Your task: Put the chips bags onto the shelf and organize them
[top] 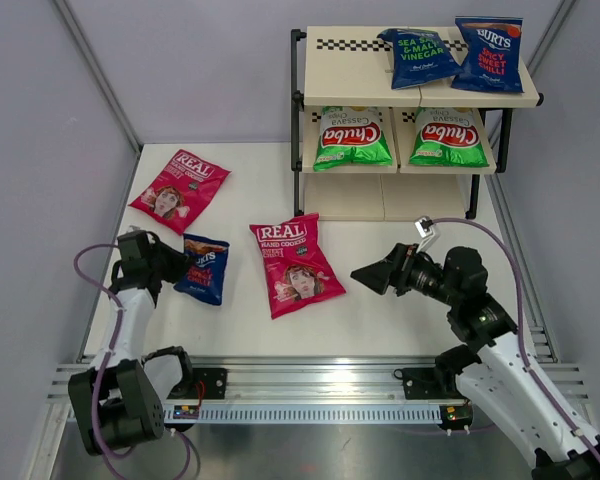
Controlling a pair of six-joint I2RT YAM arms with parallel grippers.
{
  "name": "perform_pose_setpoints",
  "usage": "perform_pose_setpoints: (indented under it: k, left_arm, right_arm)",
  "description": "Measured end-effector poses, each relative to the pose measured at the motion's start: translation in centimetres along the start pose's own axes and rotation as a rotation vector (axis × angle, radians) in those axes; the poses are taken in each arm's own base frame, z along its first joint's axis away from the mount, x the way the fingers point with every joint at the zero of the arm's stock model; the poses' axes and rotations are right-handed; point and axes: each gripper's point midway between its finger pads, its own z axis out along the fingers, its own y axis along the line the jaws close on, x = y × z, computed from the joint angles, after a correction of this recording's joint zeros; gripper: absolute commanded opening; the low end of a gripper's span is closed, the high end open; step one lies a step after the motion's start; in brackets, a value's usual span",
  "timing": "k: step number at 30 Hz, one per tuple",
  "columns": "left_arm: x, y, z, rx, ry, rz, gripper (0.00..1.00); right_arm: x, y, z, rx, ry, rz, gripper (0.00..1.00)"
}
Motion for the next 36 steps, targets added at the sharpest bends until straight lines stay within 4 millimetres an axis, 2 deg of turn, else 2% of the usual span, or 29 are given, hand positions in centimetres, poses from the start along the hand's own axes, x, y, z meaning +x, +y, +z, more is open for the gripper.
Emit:
perform_pose_setpoints:
  k: [6,9,14,20,24,27,31,36]
  left_arm:
    - [0.3,-1.8,-1.7,0.114,-0.064,-0.171,0.0]
    - [0.5,-3.8,-3.3,0.21,-0.086,-0.252,0.0]
    - [1.8,-8.5,-6.2,0.374,-0.04,-0.346,0.0]
    - [5.0,-13.0,-8.9,0.467,0.11,-0.458,0.0]
    - [5.8,-16.0,-11.8,0.535,0.14,-0.516,0.0]
    - [6.4,-18.6,-14.6,0.597,0.167,-0.554,0.0]
    - [7.1,-20.7,-17.3,0.649,0.201,-0.599,0.0]
    - [8.7,-21.7,-18.0,0.652,0.242,-0.624,0.0]
  right_arm:
    - [0.6,-0.8,2.2,-0.102,-0.06,0.14,0.94]
    - [1.2,-0.3,3.4,-0.148,-0.06,0.176,0.94]
    - [3.4,3.3,5.8,-0.258,-0.034,0.105,0.95]
    - [6.5,5.9,9.3,-0.306,-0.073,-0.068,0.95]
    - [8.4,8.0,11.3,-0.329,-0.12,-0.196,0.94]
    - [8.1,9.0,12.6,-0.326,-0.199,-0.254,0.93]
    - [6.3,9.9,13.8,-0.314,-0.299,-0.308,0.92]
    - [3.4,12.8,13.6,-0.348,-0.424,-0.349,0.9]
